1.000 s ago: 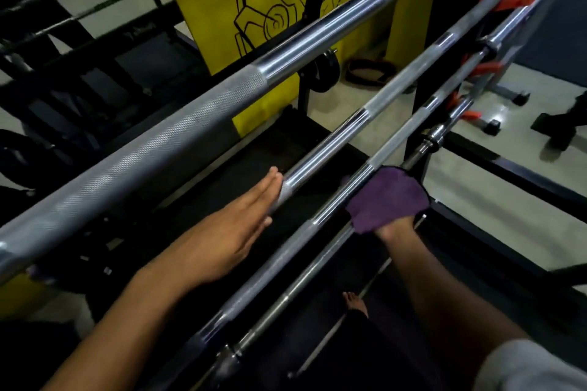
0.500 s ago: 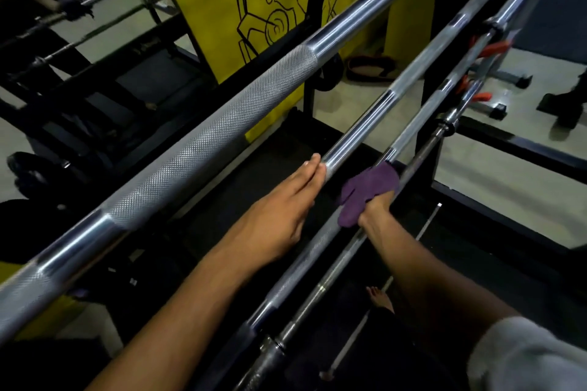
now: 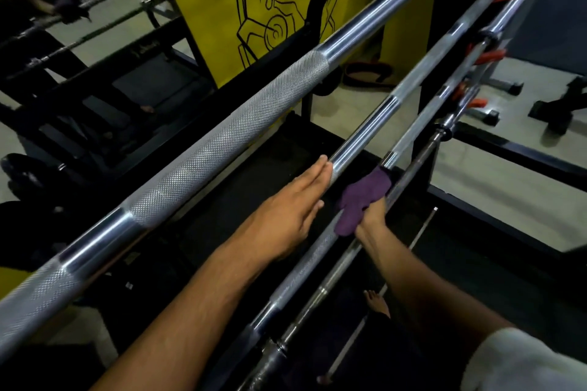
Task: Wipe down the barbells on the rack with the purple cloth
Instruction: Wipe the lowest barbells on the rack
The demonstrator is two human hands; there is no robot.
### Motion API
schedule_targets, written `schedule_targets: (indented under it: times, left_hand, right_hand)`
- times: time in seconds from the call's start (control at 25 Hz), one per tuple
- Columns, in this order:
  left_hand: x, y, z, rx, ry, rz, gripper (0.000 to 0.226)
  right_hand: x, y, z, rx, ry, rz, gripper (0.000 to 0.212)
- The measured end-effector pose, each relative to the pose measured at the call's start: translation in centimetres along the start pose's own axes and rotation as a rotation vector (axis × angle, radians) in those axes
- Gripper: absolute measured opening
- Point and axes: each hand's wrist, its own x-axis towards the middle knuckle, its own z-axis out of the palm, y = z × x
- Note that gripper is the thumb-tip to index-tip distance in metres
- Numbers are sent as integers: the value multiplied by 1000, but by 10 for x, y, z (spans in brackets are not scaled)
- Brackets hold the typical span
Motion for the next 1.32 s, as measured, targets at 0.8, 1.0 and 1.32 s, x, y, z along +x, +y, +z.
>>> schedule_targets:
  times: [0.8,1.0,1.32]
  left_hand:
    - [-80,7,2,130,29,-57,73]
    - [-149,13,-9,144,136,-106,64]
    - [-184,27,5,320,256,-240,66]
  right_hand:
    - [-117,-52,-71,-1248,-348,-1067,47]
    - [-99,11,-59,-1719,-616,-1257,61]
    - [-72,19,-26,-1628,-418,-1298,48]
